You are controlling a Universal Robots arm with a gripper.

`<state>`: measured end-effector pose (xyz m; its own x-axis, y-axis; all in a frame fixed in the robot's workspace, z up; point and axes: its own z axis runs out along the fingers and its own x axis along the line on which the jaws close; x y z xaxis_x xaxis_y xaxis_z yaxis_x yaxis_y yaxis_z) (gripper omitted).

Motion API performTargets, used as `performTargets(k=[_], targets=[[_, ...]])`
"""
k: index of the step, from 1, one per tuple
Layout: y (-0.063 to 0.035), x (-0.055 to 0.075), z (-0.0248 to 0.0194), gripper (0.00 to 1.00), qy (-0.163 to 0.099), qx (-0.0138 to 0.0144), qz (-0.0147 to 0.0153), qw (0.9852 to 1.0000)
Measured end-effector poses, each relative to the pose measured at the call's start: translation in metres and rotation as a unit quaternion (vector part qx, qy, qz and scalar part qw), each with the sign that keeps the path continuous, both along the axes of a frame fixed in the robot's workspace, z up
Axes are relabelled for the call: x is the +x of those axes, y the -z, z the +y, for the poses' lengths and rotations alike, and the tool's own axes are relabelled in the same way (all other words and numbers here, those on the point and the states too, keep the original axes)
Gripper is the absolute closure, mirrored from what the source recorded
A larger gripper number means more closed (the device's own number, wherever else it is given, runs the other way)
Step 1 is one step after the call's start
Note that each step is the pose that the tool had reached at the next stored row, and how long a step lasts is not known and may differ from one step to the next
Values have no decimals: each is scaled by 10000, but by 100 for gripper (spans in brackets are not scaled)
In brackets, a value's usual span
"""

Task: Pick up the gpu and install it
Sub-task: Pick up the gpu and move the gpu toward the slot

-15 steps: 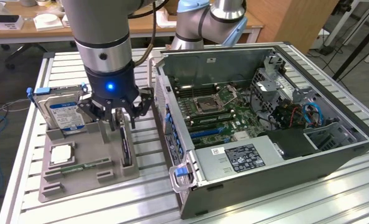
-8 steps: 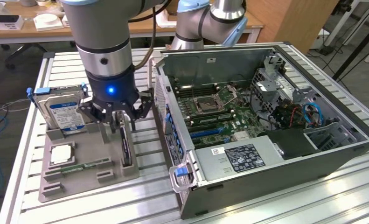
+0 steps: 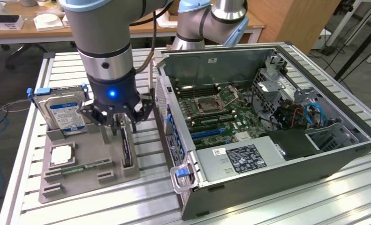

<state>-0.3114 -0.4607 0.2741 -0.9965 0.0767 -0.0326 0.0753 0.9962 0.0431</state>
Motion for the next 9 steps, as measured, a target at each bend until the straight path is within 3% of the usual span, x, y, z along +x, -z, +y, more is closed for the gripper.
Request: performTargets(k=[9], targets=[[72, -1, 0, 51, 0, 0, -3, 10000]])
